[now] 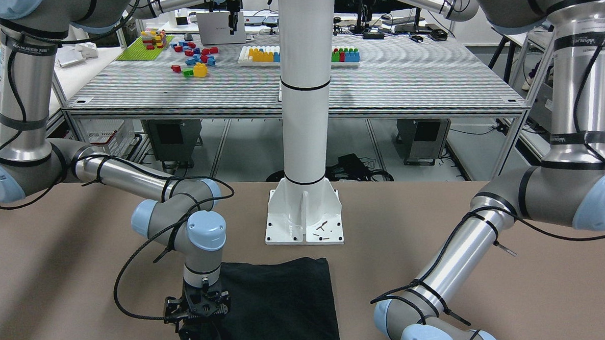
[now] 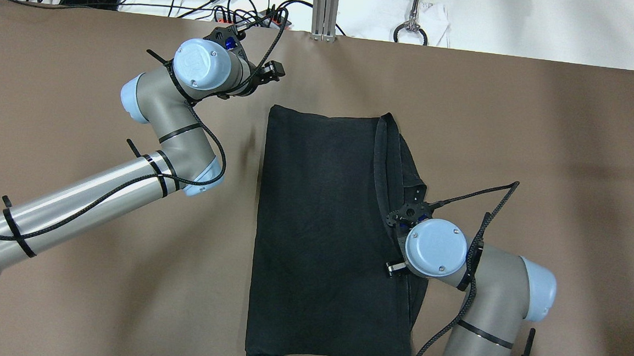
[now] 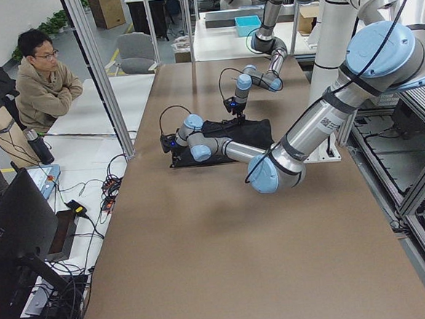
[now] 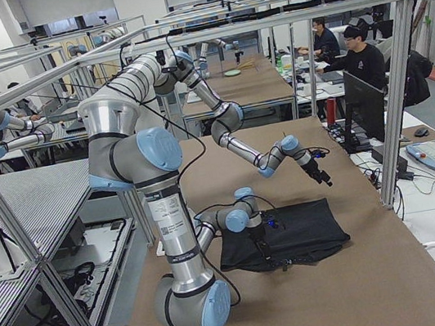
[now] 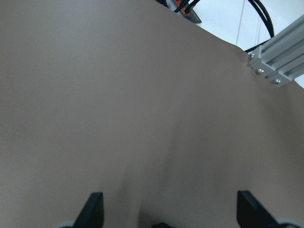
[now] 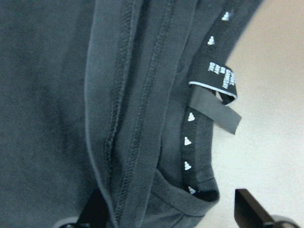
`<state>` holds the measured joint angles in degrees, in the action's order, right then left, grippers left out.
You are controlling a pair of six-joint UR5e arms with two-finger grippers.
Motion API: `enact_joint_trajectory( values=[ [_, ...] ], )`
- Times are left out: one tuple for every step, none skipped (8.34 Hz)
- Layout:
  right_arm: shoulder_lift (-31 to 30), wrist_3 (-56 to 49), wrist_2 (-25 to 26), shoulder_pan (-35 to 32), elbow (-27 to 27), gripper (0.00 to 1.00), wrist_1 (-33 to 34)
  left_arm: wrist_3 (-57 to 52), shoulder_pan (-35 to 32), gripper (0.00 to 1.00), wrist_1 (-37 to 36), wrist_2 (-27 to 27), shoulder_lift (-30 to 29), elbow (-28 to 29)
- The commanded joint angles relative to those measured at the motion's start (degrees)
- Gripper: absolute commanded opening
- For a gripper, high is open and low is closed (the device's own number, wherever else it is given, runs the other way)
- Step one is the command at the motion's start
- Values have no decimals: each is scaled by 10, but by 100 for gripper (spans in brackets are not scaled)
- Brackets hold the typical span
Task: Fold clothes
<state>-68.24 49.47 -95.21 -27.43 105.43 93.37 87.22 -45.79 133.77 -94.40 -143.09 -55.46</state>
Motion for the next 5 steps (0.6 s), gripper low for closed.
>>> enact_joint_trajectory(
  values=[
    [-35,-52,-11,-30,6,95,-20,1,0,100,1,0,-1,-1],
    [-24,-51,-46,-44,6,95,-17,1,0,100,0,0,-2,-1],
    [1,-48,-72,-58,4,95,-5,1,0,100,0,0,-3,-1],
    [33,-45,-73,-63,-8,95,15,1,0,100,-1,0,-3,-1],
    [69,-40,-73,-64,-39,95,17,1,1,100,-1,0,-3,-1]
  ],
)
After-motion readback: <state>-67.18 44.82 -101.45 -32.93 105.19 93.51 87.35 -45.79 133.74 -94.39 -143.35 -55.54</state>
